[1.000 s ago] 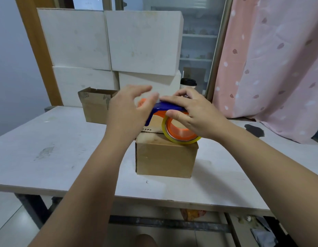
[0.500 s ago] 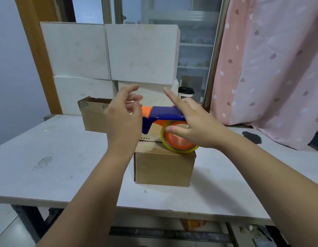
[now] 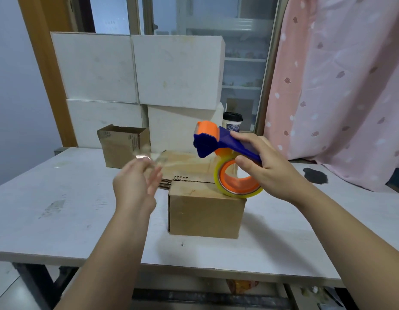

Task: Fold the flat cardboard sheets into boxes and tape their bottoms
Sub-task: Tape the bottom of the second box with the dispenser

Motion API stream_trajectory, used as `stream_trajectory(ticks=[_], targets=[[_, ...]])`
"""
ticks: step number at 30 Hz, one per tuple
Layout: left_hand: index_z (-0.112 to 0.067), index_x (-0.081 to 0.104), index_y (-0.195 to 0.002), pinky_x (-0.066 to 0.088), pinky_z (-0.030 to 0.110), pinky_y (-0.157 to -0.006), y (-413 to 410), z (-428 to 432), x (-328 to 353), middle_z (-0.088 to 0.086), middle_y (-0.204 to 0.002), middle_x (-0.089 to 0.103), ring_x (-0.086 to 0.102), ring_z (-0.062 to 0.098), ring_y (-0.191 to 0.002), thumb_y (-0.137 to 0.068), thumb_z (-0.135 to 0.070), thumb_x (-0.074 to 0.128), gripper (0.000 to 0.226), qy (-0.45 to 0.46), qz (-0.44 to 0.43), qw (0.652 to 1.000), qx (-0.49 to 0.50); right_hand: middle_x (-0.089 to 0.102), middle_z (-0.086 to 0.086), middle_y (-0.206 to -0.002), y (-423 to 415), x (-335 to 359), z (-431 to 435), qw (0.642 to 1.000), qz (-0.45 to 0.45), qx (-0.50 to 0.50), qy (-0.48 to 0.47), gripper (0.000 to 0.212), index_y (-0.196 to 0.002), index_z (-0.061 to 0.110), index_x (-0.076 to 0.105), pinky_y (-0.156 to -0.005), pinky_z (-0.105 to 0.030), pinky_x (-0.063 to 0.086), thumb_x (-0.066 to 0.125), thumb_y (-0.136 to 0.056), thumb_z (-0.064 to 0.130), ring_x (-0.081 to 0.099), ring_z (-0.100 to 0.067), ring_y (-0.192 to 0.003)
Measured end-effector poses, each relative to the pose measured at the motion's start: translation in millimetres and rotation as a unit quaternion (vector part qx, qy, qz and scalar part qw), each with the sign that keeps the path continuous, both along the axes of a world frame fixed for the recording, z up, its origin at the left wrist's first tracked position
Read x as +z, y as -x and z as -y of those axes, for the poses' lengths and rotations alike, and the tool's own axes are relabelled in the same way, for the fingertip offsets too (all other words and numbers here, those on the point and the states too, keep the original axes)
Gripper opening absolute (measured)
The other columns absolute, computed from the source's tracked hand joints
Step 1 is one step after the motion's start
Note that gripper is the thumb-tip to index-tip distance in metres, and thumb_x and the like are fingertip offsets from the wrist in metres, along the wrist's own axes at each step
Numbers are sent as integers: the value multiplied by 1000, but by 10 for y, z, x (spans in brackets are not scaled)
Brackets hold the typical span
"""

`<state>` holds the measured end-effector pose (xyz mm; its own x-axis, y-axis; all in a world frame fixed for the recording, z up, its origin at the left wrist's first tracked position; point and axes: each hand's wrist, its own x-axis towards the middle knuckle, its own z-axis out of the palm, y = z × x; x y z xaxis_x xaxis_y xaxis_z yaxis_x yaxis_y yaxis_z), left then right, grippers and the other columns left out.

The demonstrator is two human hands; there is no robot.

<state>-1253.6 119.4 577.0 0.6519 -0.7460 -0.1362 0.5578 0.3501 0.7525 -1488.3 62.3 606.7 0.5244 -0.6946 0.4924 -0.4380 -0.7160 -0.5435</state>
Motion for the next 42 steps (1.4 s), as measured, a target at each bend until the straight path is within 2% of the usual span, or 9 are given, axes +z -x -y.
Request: stream_trajectory(ticks=[5, 11, 15, 17, 21, 27, 32, 38, 42], targets=[[-14, 65, -89, 55, 20, -57, 44, -6, -277, -2, -89, 71, 72, 16, -72, -85, -15, 66, 4, -62, -90, 990, -89, 42, 26, -127, 24, -37, -15, 999, 50, 2, -13, 36, -120, 71, 34, -93, -16, 36, 29, -84, 72, 42, 8, -117], [-10, 62, -81, 51, 17, -49, 15, -55, -311, 1, -73, 70, 72, 16, -70, -83, -9, 63, 3, -48, -143, 980, -127, 45, 28, -126, 28, -41, -41, 997, 78, 9, -29, 30, -118, 67, 40, -84, -1, 37, 39, -89, 58, 44, 16, -111], [-3, 62, -86, 57, 23, -58, -26, -67, -276, 10, -85, 68, 72, 18, -72, -84, -1, 60, 3, -12, -168, 976, -138, 50, 17, -130, 38, -62, -53, 992, 116, 18, -43, 29, -115, 67, 45, -93, -15, 41, 43, -88, 57, 49, 6, -115], [-1, 61, -93, 58, 25, -60, -48, -59, -253, 13, -92, 67, 72, 20, -74, -84, 3, 57, 11, 5, -177, 974, -140, 52, 21, -126, 37, -88, -56, 989, 138, 16, -45, 29, -114, 65, 47, -92, -13, 42, 43, -89, 52, 51, 5, -113], [-2, 60, -86, 57, 24, -58, -46, -30, -252, 9, -83, 66, 72, 20, -74, -84, 1, 60, 4, -2, -148, 979, -141, 51, 41, -111, 39, -119, -67, 984, 170, 9, -47, 28, -116, 61, 46, -82, -3, 41, 42, -90, 51, 50, 10, -109], [-9, 61, -84, 47, 14, -44, -42, 23, -309, 1, -76, 66, 68, 13, -59, -84, -11, 63, 3, -64, -109, 980, -154, 50, 27, -121, 37, -155, -79, 982, 181, 9, -44, 29, -115, 64, 47, -86, -8, 43, 42, -89, 52, 51, 6, -112], [-6, 61, -86, 44, 13, -42, -93, 53, -354, 3, -68, 63, 54, 10, -53, -85, -11, 61, 5, -73, -117, 974, -180, 48, 32, -118, 43, -153, -91, 983, 180, 7, -40, 29, -112, 69, 45, -84, -6, 43, 42, -85, 59, 49, 11, -109], [-15, 62, -79, 20, 15, -32, -78, 80, -392, -5, -57, 55, 30, 7, -37, -83, -21, 66, 9, -97, -90, 970, -205, 51, 23, -121, 11, -258, -132, 972, 235, -17, -4, 29, -118, 52, 49, -88, -12, 45, 44, -92, 41, 51, 5, -112], [-17, 64, -85, 20, 15, -35, -102, 82, -386, -8, -62, 61, 30, 7, -39, -83, -21, 64, 5, -106, -89, 966, -220, 52, 30, -117, -7, -293, -128, 966, 255, -37, 8, 31, -117, 54, 49, -93, -20, 45, 43, -91, 39, 51, 1, -113]])
